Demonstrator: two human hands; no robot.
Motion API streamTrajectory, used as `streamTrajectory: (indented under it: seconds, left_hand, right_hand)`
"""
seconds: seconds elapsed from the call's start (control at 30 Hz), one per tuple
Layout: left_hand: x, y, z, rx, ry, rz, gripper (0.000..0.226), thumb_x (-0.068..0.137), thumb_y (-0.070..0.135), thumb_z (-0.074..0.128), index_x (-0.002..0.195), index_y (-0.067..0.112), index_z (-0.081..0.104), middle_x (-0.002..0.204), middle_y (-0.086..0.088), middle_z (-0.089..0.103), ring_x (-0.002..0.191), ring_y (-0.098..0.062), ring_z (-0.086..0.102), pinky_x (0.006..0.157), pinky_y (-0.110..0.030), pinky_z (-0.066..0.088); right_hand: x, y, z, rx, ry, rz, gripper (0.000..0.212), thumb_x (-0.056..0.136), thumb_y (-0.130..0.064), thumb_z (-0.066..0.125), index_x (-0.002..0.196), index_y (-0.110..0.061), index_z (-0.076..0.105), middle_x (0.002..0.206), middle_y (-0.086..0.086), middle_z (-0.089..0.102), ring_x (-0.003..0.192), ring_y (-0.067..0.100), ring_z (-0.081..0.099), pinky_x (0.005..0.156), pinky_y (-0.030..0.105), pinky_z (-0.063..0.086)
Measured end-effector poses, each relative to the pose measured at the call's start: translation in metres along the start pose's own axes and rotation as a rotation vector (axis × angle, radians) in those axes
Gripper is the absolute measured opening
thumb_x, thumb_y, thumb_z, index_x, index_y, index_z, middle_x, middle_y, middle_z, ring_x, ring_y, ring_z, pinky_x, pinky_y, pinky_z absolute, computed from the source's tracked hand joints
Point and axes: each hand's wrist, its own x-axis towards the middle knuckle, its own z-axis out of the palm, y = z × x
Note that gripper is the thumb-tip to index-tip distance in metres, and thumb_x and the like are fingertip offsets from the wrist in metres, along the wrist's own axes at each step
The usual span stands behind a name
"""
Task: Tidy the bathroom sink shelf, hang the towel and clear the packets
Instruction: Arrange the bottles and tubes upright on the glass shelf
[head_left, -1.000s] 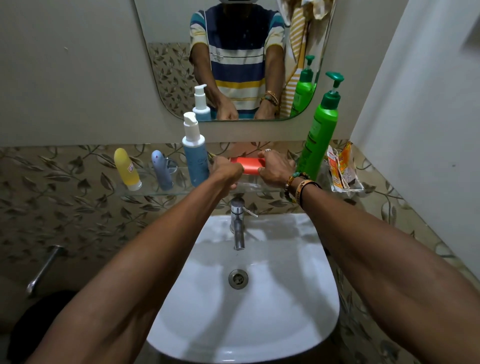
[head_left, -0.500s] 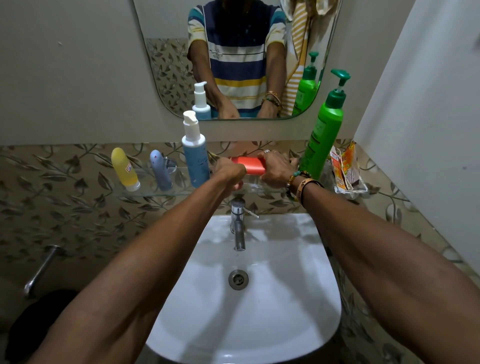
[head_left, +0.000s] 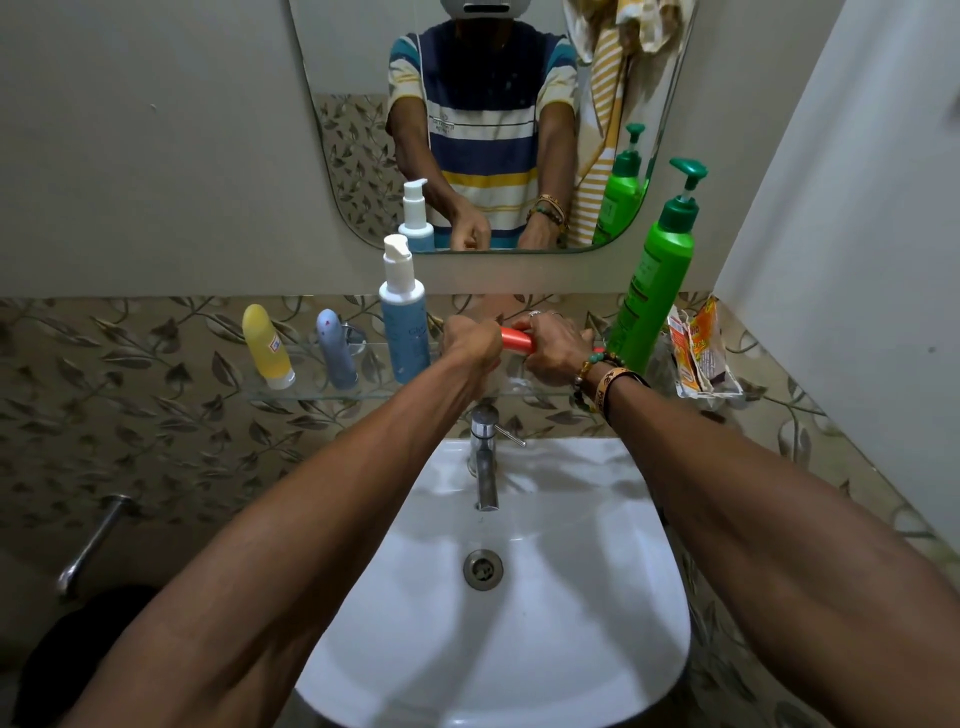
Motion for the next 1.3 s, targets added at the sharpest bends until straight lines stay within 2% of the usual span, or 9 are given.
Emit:
streamTrajectory:
  seconds: [0.3, 0.43, 0.53, 0.73, 0.8, 0.9, 1.07, 1.2, 1.3]
  left_hand:
    - [-0.011, 0.016, -0.007, -0.049, -0.027, 0.195, 0.040, 0.098, -0.003, 0.046, 0.136, 0.008, 0.044, 0.119, -0.017, 0.055, 0.112, -0.032, 0.060, 0.099, -0.046, 0.053]
    - [-0.014, 0.023, -0.012, -0.101, -0.041, 0.316, 0.050, 0.096, -0.008, 0.044, 0.143, 0.008, 0.042, 0.133, -0.016, 0.055, 0.122, -0.035, 0.057, 0.103, -0.051, 0.050]
    - [-0.016, 0.026, -0.016, -0.147, -0.067, 0.344, 0.048, 0.097, -0.009, 0.045, 0.141, 0.008, 0.044, 0.126, -0.008, 0.057, 0.111, -0.030, 0.063, 0.092, -0.043, 0.057]
    - [-0.014, 0.024, -0.021, -0.124, -0.146, 0.351, 0.058, 0.093, -0.014, 0.047, 0.147, 0.005, 0.041, 0.136, -0.012, 0.055, 0.112, -0.025, 0.062, 0.089, -0.038, 0.059]
    - [-0.014, 0.021, -0.022, -0.122, -0.189, 0.330, 0.058, 0.093, -0.013, 0.045, 0.148, 0.004, 0.039, 0.134, -0.015, 0.057, 0.104, -0.022, 0.063, 0.078, -0.032, 0.059]
    - [-0.015, 0.018, -0.025, -0.119, -0.251, 0.304, 0.057, 0.093, -0.012, 0.046, 0.147, 0.005, 0.039, 0.120, -0.011, 0.061, 0.091, -0.018, 0.064, 0.065, -0.027, 0.056]
    - [-0.017, 0.012, -0.029, -0.090, -0.327, 0.276, 0.054, 0.098, -0.005, 0.045, 0.149, 0.012, 0.035, 0.094, -0.006, 0.062, 0.070, -0.013, 0.058, 0.069, -0.032, 0.054]
    - [-0.022, 0.012, -0.034, -0.065, -0.393, 0.310, 0.068, 0.096, -0.008, 0.048, 0.154, 0.023, 0.029, 0.122, -0.020, 0.059, 0.078, -0.015, 0.064, 0.063, -0.030, 0.052]
    - [-0.023, 0.013, -0.037, -0.057, -0.419, 0.313, 0.072, 0.094, -0.011, 0.047, 0.154, 0.024, 0.028, 0.125, -0.023, 0.057, 0.080, -0.016, 0.061, 0.063, -0.029, 0.053]
  right_hand:
    - [-0.010, -0.004, -0.012, 0.115, 0.002, -0.035, 0.045, 0.093, -0.008, 0.055, 0.136, -0.019, 0.049, 0.111, 0.007, 0.061, 0.109, 0.030, 0.056, 0.101, 0.047, 0.041]
    - [-0.013, -0.008, -0.018, 0.255, 0.059, -0.029, 0.042, 0.096, -0.013, 0.054, 0.137, -0.016, 0.047, 0.099, 0.007, 0.056, 0.098, 0.032, 0.057, 0.092, 0.050, 0.048]
    - [-0.017, -0.012, -0.019, 0.392, 0.107, -0.008, 0.044, 0.097, -0.013, 0.055, 0.140, -0.017, 0.045, 0.093, 0.006, 0.055, 0.089, 0.029, 0.056, 0.077, 0.040, 0.050]
    - [-0.026, -0.022, -0.020, 0.617, 0.137, 0.042, 0.046, 0.095, -0.011, 0.056, 0.139, -0.015, 0.046, 0.113, 0.016, 0.064, 0.101, 0.038, 0.062, 0.089, 0.055, 0.053]
    - [-0.027, -0.025, -0.020, 0.670, 0.135, 0.059, 0.045, 0.094, -0.011, 0.059, 0.137, -0.014, 0.047, 0.112, 0.016, 0.065, 0.100, 0.038, 0.064, 0.088, 0.058, 0.053]
    - [-0.029, -0.028, -0.021, 0.736, 0.129, 0.076, 0.046, 0.092, -0.011, 0.062, 0.135, -0.013, 0.047, 0.110, 0.014, 0.066, 0.099, 0.034, 0.066, 0.089, 0.058, 0.054]
    - [-0.032, -0.033, -0.024, 0.817, 0.143, 0.067, 0.040, 0.090, -0.004, 0.062, 0.128, -0.009, 0.050, 0.109, 0.018, 0.068, 0.099, 0.036, 0.068, 0.089, 0.057, 0.055]
    - [-0.033, -0.032, -0.025, 0.942, 0.152, 0.068, 0.044, 0.090, 0.001, 0.064, 0.130, -0.005, 0.048, 0.114, 0.022, 0.066, 0.099, 0.037, 0.068, 0.084, 0.050, 0.059]
    - [-0.033, -0.032, -0.024, 0.995, 0.166, 0.081, 0.043, 0.088, 0.003, 0.065, 0.127, -0.007, 0.050, 0.112, 0.021, 0.067, 0.097, 0.036, 0.069, 0.083, 0.052, 0.059]
